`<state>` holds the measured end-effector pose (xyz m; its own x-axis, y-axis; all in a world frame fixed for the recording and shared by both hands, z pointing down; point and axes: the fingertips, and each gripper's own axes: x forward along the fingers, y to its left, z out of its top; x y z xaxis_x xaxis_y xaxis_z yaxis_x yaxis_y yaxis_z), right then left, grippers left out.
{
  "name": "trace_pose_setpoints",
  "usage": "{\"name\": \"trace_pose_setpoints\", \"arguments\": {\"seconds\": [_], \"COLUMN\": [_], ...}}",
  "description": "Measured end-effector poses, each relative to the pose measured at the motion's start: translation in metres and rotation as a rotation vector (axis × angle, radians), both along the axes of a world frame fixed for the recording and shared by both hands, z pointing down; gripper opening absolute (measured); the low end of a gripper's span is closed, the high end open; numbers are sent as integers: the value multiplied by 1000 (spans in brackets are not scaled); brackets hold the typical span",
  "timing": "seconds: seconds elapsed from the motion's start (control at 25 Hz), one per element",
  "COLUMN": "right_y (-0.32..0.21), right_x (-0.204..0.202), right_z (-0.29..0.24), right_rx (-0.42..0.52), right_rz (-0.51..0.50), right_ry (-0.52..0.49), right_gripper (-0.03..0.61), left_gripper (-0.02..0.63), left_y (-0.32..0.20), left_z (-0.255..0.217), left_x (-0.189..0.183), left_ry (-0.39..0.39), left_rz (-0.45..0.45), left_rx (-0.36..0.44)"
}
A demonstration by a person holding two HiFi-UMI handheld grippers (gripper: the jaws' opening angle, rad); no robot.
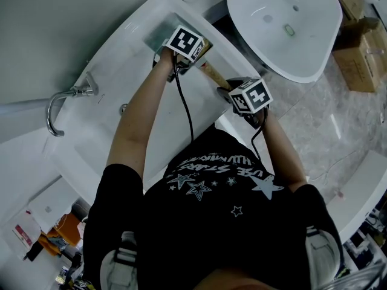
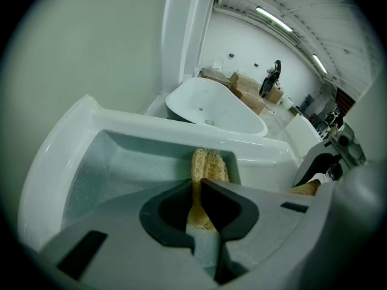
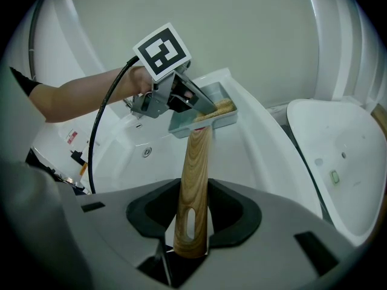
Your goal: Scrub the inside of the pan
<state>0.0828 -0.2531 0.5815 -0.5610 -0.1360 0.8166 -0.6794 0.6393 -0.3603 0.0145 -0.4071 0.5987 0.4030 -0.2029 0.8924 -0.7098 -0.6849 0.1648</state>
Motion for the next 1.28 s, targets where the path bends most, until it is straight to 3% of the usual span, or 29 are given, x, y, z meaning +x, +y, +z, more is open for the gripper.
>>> {"name": "trace_pose_setpoints", "arguments": {"seconds": [0.52, 0.76, 1.28], "right_y": [1, 0, 0], "right_x": [-2, -2, -2], "right_z": [0, 0, 1], "right_rx": [-3, -9, -12], "right_rz": [1, -5, -5], "right_ry": [-4, -7, -12], "right_gripper": [132, 132, 132], "left_gripper": [51, 50, 51], "left_y": [-33, -57, -81], "left_z": [4, 1, 4], "left_x": [-29, -50, -74], "left_ry": [-94, -190, -183], "left_rz": [-19, -13, -151], "left_rx": [130, 234, 190]}}
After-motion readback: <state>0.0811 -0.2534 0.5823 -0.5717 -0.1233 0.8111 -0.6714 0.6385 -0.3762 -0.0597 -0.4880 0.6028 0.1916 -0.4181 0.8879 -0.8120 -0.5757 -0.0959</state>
